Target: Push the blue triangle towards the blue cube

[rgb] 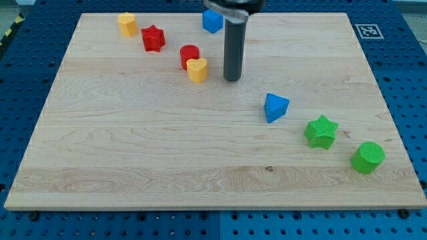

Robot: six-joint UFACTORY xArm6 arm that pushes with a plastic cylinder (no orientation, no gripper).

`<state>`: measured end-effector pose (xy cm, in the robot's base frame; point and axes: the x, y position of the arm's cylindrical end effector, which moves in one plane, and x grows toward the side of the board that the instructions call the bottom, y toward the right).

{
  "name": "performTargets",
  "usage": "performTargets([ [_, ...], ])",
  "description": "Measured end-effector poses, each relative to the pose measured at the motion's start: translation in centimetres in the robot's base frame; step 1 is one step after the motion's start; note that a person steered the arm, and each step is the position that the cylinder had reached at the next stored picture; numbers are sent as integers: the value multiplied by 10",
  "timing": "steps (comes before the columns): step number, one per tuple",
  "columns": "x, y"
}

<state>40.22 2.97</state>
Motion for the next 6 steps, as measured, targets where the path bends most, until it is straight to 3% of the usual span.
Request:
performTargets([
  [1,46,-2],
  [3,85,24],
  [6,88,60],
])
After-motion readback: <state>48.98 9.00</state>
